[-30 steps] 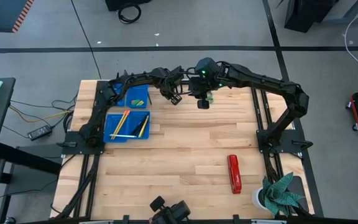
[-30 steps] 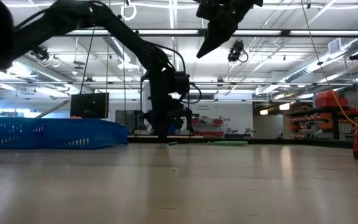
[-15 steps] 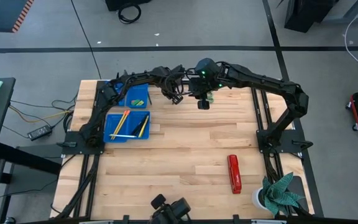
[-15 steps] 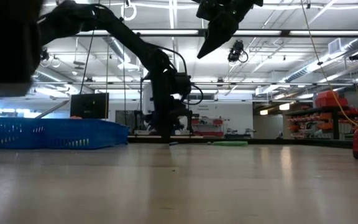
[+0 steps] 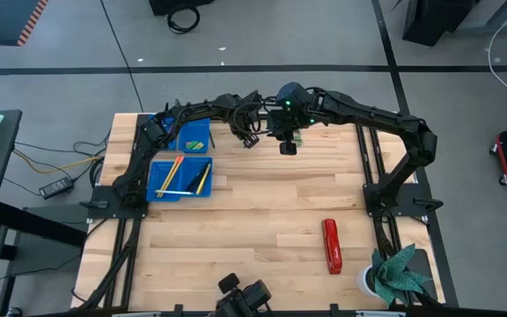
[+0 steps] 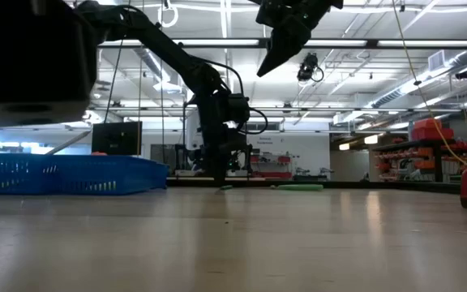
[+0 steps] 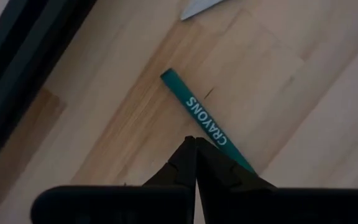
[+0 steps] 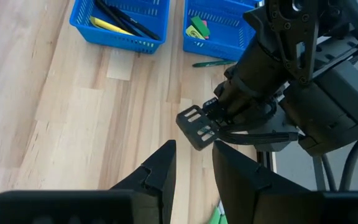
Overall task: Sort crayons/erasers/pens/pencils in bins
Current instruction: Put the green crayon into the top left blue bin
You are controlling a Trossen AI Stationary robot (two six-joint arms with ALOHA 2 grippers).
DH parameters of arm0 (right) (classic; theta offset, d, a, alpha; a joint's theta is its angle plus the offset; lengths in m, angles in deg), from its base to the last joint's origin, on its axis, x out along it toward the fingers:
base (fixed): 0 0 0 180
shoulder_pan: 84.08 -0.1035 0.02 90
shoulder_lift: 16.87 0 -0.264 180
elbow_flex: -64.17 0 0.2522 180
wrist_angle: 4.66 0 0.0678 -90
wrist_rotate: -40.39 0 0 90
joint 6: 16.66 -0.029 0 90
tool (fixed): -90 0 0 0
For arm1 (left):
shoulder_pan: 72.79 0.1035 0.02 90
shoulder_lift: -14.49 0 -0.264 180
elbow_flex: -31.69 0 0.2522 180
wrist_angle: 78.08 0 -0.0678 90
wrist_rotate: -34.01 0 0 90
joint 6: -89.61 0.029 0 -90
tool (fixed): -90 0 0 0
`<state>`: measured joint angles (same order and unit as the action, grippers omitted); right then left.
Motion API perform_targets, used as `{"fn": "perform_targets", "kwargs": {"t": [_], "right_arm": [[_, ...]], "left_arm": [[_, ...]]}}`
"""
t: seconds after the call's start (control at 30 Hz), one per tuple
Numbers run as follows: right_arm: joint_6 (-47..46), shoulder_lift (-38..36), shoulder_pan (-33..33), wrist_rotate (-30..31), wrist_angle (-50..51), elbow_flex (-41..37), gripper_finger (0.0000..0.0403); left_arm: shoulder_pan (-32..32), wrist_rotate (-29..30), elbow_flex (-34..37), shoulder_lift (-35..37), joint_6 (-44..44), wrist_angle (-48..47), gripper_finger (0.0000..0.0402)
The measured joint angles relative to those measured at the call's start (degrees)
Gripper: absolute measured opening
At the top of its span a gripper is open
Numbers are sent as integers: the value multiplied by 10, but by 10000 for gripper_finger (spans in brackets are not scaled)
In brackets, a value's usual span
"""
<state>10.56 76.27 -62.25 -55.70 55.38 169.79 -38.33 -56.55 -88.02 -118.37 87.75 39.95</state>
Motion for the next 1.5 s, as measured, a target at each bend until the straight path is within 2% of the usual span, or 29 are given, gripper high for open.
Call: {"fn": "perform_targets", "kwargs": {"t": [0.2,0.43,0.53,0.77,0.9,1.03,1.13,1.5], "right_arm": [[0,0,0,0,1,0,112],[0,0,0,0,4,0,112],[0,0,0,0,5,0,112],[-1,0,0,0,10,0,112],[-3,0,0,0,11,0,112],[-3,0,0,0,11,0,112],[-3,0,0,0,11,0,112],[-3,0,0,0,12,0,112]], "left_arm": [[-3,13,0,0,103,12,6],[-21,92,-12,1,188,22,16],[-29,109,-17,2,210,22,10],[-36,112,-28,2,312,-42,12],[-34,154,-28,2,386,-66,5],[-31,128,-21,2,502,-50,7],[-38,120,-20,2,557,-29,5],[-52,109,-20,2,592,-28,5]]}}
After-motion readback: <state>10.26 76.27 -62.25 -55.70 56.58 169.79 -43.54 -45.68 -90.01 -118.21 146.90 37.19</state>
